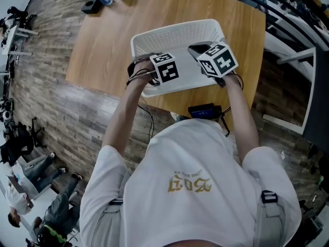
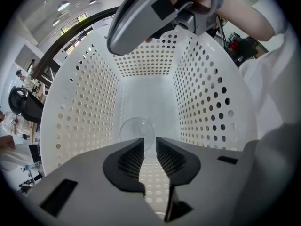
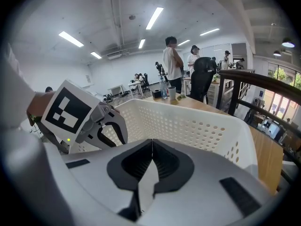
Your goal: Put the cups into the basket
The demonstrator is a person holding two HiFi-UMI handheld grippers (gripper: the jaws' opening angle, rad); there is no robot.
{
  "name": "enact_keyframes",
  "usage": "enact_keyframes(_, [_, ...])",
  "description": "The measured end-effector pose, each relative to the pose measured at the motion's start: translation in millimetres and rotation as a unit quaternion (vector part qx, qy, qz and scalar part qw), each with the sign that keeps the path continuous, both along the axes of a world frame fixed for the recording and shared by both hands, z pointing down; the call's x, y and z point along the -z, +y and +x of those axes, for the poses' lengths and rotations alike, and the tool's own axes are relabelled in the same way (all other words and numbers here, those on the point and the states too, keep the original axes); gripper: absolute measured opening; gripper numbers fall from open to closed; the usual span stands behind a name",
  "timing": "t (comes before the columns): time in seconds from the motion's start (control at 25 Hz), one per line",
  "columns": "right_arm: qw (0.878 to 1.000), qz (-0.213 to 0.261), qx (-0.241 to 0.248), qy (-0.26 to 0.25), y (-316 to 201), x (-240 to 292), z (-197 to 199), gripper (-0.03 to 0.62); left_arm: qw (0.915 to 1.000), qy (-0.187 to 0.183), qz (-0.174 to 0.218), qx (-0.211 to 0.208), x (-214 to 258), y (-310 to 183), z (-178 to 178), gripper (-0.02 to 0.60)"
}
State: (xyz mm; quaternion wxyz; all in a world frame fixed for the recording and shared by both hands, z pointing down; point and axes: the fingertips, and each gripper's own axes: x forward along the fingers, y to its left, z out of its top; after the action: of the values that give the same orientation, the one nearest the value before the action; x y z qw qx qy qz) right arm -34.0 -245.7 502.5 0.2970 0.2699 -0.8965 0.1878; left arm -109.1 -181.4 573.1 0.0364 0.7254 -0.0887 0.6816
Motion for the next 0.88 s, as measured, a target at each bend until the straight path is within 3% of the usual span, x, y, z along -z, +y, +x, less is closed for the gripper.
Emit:
enact_keyframes(0.48, [1.0, 0.012, 0.0, 0.001, 1, 5, 3, 0.011, 0.9998, 0.007, 0.011, 0.012, 5, -1, -1, 0.083])
enact_keyframes(0.88, [1.0, 0.013, -0.002, -0.002, 3, 7, 4, 0.011, 0.9984, 0.036, 0.018, 0.041, 12, -3, -1, 0.083])
